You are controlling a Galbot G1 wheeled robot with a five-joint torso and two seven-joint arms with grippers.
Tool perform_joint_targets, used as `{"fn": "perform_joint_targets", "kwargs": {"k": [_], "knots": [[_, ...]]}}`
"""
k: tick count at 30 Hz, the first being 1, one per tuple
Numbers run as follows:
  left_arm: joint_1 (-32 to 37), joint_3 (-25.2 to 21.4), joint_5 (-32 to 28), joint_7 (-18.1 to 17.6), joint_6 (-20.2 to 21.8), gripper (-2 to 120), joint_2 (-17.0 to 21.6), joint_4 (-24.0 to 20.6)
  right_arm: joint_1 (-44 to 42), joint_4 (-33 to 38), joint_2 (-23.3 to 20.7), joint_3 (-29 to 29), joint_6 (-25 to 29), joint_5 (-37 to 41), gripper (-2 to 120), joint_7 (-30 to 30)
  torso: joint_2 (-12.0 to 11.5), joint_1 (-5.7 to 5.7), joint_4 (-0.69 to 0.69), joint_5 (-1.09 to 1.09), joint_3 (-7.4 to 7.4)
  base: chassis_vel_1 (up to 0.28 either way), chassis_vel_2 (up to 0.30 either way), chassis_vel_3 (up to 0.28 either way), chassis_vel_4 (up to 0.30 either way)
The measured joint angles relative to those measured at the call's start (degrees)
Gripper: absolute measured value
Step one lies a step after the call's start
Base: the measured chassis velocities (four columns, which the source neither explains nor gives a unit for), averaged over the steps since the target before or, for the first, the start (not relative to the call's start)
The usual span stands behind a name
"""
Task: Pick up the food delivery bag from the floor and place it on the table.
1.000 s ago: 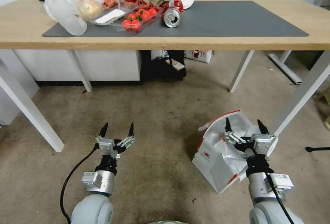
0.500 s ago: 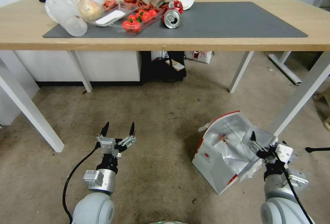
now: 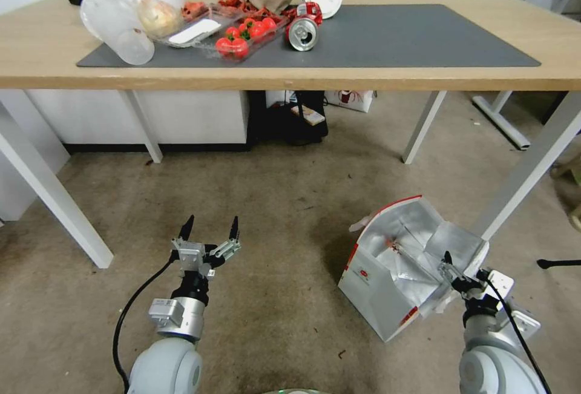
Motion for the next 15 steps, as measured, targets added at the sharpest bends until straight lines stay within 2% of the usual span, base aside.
{"fn": "perform_joint_targets", "kwargs": {"k": [9, 12, 15], "knots": [[0.3, 0.5, 0.7, 0.2, -0.1, 100, -0.6, -0.3, 1.5, -1.7, 0.1, -1.1, -1.2, 2.8, 91, 1.5, 0.0, 0.00, 0.00, 0.00, 0.00, 0.000, 0.000, 0.000, 0.000], [0.6, 0.6, 0.9, 0.2, -0.3, 100, -0.7, -0.4, 1.9, -2.1, 0.2, -2.1, -1.4, 2.1, 84, 2.5, 0.0, 0.01, 0.00, 0.00, 0.00, 0.000, 0.000, 0.000, 0.000], [0.6, 0.6, 0.9, 0.2, -0.3, 100, -0.7, -0.5, 1.9, -2.5, 0.3, -2.6, -1.4, 1.2, 71, 2.8, 0.1, 0.01, 0.00, 0.00, 0.00, 0.000, 0.000, 0.000, 0.000]]}}
